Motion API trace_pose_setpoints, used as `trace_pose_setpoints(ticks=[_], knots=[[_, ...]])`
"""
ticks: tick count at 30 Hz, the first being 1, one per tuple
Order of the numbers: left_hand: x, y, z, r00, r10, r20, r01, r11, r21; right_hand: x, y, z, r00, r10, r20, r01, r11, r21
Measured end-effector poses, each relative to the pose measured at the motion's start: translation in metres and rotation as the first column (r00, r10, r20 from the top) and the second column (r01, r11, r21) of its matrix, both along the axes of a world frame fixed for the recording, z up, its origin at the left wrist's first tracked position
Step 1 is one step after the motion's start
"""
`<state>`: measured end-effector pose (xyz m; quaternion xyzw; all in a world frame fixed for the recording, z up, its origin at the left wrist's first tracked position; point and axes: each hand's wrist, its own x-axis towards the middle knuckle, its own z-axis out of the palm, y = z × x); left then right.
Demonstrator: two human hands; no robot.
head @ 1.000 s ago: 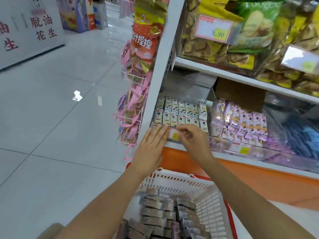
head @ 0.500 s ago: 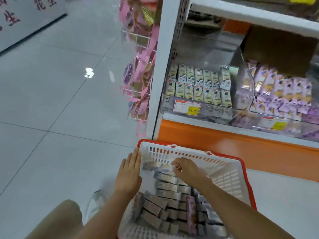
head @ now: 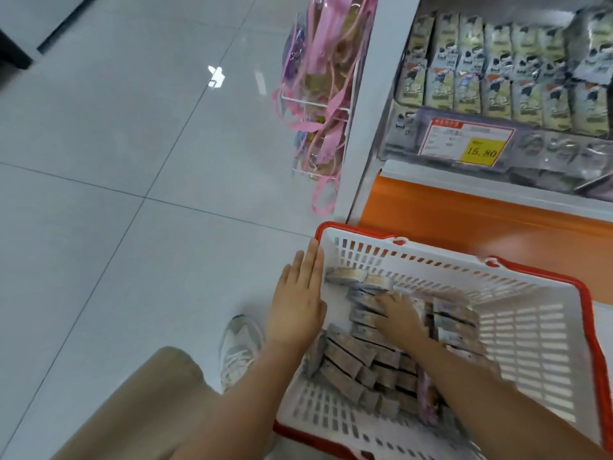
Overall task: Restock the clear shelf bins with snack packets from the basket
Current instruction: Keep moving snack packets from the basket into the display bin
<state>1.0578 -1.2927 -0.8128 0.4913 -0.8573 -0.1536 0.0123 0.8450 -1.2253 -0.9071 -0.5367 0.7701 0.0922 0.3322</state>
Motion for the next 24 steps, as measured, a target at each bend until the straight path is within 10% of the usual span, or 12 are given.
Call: trace_pose_setpoints(ticks=[8, 24], knots=[[0.001, 0.002, 0.001, 1.0, 0.003, -0.008, -0.003, 1.0, -0.005, 0.004, 0.002, -0.015, 0.993, -0.071, -0.093, 0.066, 0.996, -0.053], [0.0, 0.002, 0.013, 1.0, 0.008, 0.01, -0.008, 1.0, 0.001, 0.004, -0.015, 0.11, 0.909, -0.167, 0.381, 0.31, 0.883, -0.353]])
